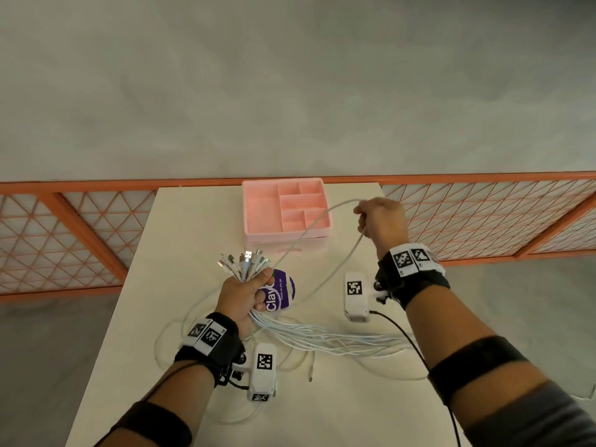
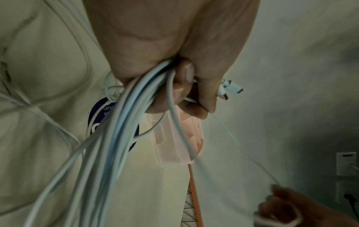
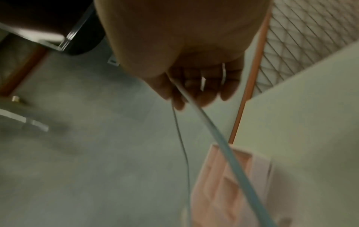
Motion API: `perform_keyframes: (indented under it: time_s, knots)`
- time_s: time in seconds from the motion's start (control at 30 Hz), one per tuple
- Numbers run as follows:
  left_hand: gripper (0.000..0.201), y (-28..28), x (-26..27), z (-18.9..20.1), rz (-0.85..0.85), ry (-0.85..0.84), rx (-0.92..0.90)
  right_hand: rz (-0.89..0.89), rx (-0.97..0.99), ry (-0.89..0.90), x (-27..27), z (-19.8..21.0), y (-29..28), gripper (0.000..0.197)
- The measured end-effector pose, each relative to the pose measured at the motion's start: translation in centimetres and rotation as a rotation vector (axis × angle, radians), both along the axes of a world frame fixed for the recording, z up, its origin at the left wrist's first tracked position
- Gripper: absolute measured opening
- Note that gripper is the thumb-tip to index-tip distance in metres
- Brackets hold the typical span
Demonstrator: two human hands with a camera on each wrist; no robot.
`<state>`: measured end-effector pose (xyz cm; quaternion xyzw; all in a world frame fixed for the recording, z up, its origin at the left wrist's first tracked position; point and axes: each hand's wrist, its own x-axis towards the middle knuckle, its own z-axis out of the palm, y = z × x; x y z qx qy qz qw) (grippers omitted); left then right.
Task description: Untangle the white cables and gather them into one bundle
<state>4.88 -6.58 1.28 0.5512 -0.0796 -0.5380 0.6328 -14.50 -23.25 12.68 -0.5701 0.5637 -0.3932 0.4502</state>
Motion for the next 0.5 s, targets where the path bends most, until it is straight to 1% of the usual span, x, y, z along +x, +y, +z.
perform_keyframes:
  time_s: [0.03,0.1,0.13,0.17,0.2,0.23,0.27,0.33,0.37,0.43,0.5]
  knots:
    - [0.009,-0.1,0.0,0.1,-0.002,-0.024,0.003,0.077,0.021,0.245,-0.2,-0.8,-0.2,0.019]
    - [0.009,-0.2,-0.1,0.1,-0.012,-0.078,0.011,0.208,0.017,0.757,-0.1,-2.1,0.6,0.039]
    - [0.009,-0.3,-0.2,0.1,-0.022,-0.106,0.008,0.262,-0.031,0.899,0.2,-2.5,1.5,0.051]
    - [0.011,-0.4,-0.4,0.2,-0.039,-0.136,-0.001,0.336,-0.111,0.936,0.6,-2.8,2.4,0.060]
    - [0.013,-0.6,-0.6,0.4,-0.062,-0.163,-0.012,0.442,-0.196,0.903,1.1,-3.1,3.4,0.066]
    - [0.014,-0.7,-0.8,0.6,-0.086,-0.184,-0.025,0.575,-0.241,0.851,1.6,-3.7,4.0,0.065]
    - [0.014,-0.7,-1.0,0.8,-0.107,-0.197,-0.040,0.704,-0.245,0.803,2.2,-4.0,4.7,0.056]
    - [0.014,-0.9,-1.1,1.1,-0.127,-0.203,-0.065,0.856,-0.146,0.716,3.1,-4.3,5.6,0.024]
    - [0.013,-0.9,-1.0,1.2,-0.124,-0.196,-0.073,0.882,-0.082,0.643,3.3,-4.1,5.8,0.016]
    - [0.013,-0.8,-0.6,1.2,-0.107,-0.164,-0.071,0.862,-0.037,0.481,3.5,-3.4,5.9,0.019]
    - [0.013,-0.4,-0.1,0.9,-0.090,-0.131,-0.060,0.726,-0.052,0.324,3.4,-2.5,5.2,0.020]
